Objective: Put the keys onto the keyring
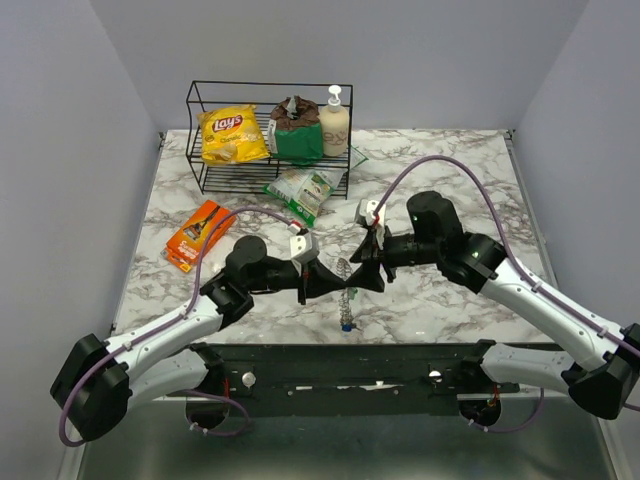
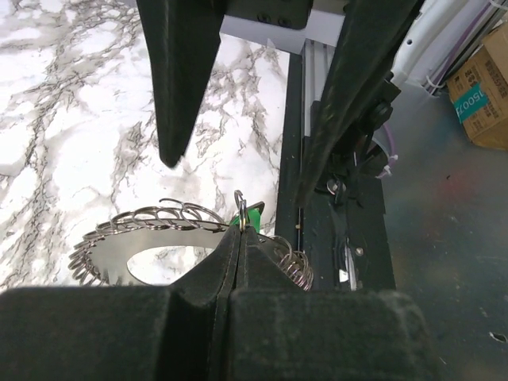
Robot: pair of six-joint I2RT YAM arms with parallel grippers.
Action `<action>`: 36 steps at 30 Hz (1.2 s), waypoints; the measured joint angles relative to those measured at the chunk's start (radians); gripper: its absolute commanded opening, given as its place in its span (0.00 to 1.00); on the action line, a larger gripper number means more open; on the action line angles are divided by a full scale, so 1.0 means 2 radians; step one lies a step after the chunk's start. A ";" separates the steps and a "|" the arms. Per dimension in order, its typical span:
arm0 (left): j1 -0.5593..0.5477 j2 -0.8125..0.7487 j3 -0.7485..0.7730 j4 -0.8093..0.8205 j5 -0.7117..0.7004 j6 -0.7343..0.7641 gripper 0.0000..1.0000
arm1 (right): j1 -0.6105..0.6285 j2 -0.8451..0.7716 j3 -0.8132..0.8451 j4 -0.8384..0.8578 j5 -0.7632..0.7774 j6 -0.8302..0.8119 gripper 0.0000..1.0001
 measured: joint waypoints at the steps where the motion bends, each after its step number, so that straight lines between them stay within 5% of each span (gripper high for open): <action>1: 0.000 0.000 -0.006 0.010 -0.002 -0.002 0.00 | 0.000 -0.007 -0.005 0.007 0.006 0.002 0.67; 13: 0.000 -0.010 -0.062 0.097 -0.020 -0.015 0.00 | -0.002 -0.031 -0.059 0.049 0.036 0.027 0.61; 36: 0.000 -0.023 -0.088 0.148 -0.017 -0.031 0.00 | -0.008 -0.062 -0.103 0.107 -0.072 0.028 0.43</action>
